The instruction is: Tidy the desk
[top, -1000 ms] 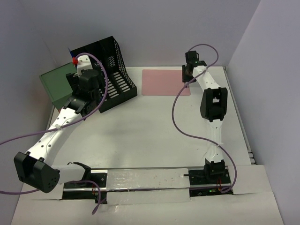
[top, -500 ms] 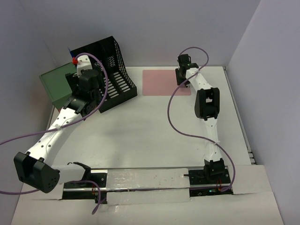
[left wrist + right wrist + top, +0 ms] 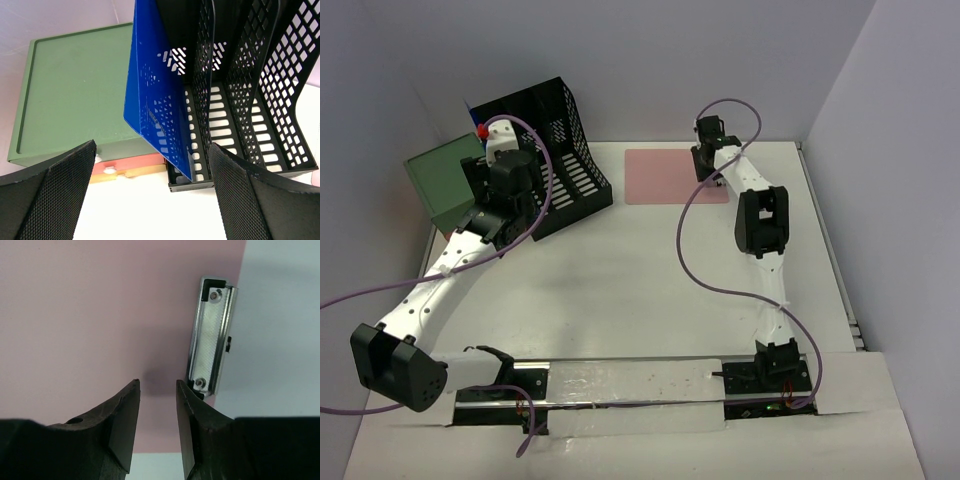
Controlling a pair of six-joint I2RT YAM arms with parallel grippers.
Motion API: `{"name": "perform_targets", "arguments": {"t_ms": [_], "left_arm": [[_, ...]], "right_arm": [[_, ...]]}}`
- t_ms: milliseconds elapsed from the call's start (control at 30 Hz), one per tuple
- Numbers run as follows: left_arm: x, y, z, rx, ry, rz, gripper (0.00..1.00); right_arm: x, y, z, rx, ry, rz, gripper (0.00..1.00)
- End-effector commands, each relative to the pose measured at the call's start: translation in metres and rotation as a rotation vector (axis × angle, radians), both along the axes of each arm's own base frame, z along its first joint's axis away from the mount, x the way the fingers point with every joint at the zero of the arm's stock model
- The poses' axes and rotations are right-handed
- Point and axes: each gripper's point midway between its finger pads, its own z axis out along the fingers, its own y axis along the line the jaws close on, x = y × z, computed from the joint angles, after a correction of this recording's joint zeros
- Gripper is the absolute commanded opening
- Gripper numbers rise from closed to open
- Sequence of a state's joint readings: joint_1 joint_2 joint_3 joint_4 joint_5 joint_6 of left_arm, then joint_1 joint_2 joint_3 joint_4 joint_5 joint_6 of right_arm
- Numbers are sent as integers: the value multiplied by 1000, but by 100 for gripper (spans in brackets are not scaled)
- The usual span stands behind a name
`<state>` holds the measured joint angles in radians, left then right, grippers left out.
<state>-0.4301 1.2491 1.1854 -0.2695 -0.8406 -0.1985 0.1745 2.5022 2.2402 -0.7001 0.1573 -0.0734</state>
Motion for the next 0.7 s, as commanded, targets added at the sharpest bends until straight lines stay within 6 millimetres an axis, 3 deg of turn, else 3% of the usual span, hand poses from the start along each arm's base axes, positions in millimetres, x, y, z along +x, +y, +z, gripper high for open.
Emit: {"name": "perform_targets", "arguments": {"t_ms": [0,267,400,667], "left_arm": [[2,-2,14,-31,-45,-10,99],[3,-5,12,-29,-27,-25,99],[4,-5,11,-27,-23,-26,99],[2,-3,8,-12,-17,-22,99]], "right_arm": [[19,-9,81,34,-200,-27,42],[16,-18,32,54,-92,-46,44],[9,-21,-6,57,2,-51,45],[-8,-23,-38,65,101,-36,38]]}}
